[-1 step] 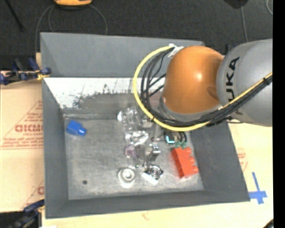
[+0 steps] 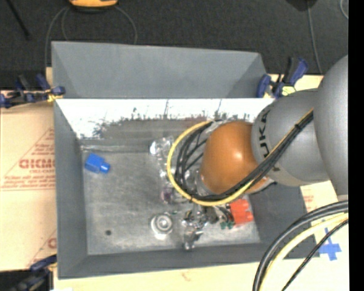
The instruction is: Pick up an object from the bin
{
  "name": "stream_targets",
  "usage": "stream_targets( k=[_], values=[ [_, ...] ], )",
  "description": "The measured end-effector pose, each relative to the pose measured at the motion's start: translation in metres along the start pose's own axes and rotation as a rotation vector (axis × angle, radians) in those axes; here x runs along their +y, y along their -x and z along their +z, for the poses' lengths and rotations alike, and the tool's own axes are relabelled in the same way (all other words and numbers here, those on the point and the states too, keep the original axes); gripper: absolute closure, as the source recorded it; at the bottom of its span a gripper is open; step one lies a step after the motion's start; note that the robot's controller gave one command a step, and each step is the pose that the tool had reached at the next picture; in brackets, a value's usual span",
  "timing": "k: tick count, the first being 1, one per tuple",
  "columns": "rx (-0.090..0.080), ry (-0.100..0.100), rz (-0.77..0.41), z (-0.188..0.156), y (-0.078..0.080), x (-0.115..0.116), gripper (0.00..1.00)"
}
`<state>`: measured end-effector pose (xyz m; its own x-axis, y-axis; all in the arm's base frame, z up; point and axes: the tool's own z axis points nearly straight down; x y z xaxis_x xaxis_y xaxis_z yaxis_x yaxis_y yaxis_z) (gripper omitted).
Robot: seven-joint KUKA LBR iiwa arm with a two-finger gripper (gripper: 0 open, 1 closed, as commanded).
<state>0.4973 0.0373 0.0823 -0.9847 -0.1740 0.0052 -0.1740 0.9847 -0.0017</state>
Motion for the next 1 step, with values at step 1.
stream_targets(
  k=[1],
  values=[
    [-0.010,-0.002,-0.126,0.0028,-0.0035,0.0165,0.00]
  ],
)
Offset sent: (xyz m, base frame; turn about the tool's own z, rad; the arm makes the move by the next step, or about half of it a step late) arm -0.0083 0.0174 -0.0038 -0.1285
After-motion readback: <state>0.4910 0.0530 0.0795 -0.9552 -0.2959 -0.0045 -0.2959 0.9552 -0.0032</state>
